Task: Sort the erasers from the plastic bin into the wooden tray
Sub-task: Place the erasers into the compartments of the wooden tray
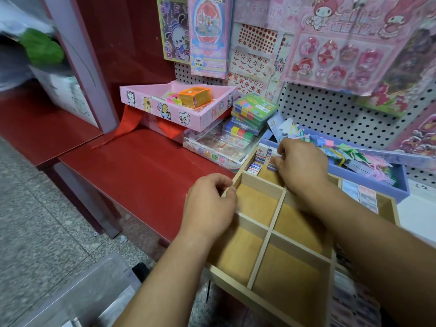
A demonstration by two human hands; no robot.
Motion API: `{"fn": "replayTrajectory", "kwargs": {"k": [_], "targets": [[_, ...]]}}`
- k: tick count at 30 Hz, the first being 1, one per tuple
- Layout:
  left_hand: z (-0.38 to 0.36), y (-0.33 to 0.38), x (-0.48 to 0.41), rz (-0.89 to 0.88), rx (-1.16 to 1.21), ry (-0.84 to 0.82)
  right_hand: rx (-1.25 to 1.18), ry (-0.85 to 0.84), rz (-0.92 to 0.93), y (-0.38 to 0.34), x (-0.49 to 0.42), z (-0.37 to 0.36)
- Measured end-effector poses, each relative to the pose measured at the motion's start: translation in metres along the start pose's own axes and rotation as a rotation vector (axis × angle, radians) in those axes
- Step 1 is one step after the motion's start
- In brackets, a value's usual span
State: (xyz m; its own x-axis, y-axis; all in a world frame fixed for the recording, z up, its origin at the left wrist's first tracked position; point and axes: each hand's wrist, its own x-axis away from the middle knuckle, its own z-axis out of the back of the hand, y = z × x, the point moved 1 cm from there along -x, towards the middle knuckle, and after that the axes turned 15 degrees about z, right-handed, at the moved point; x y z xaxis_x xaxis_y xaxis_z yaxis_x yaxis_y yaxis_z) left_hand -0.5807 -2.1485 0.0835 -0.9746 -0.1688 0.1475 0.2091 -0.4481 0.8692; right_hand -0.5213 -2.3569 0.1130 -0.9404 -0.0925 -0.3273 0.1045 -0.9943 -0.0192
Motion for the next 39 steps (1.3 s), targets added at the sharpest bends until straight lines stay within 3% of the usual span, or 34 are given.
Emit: {"fn": "replayTrajectory", "kwargs": {"k": [5,11,17,25,32,35,39], "targets": [[-0.002,-0.001,-0.002,-0.008,0.008,-0.001,0.061,0.013,0.041,-0.005,0.000,-0.003],[-0.002,-0.001,-0.002,-0.004,0.007,-0.014,-0.073,0.031,0.035,-0.014,0.004,0.006],[-0.003,0.001,0.000,0.025,-0.064,-0.025,-0.226,-0.246,0.011,-0.033,-0.001,0.006],[-0.001,0.000,0.002,0.031,-0.041,-0.057,-0.135,-0.461,0.047,-0.037,-0.008,0.001],[-0.002,-0.001,-0.001,0.007,-0.022,-0.060,-0.215,-0.637,0.099,-0.043,-0.015,0.013],[-0.001,-0.003,-0.002,-0.009,-0.029,-0.052,-0.243,-0.636,0.117,-0.042,-0.016,0.011],[-0.001,-0.003,-0.001,-0.006,-0.026,-0.056,-0.369,-0.514,0.108,-0.038,-0.013,0.011]]}}
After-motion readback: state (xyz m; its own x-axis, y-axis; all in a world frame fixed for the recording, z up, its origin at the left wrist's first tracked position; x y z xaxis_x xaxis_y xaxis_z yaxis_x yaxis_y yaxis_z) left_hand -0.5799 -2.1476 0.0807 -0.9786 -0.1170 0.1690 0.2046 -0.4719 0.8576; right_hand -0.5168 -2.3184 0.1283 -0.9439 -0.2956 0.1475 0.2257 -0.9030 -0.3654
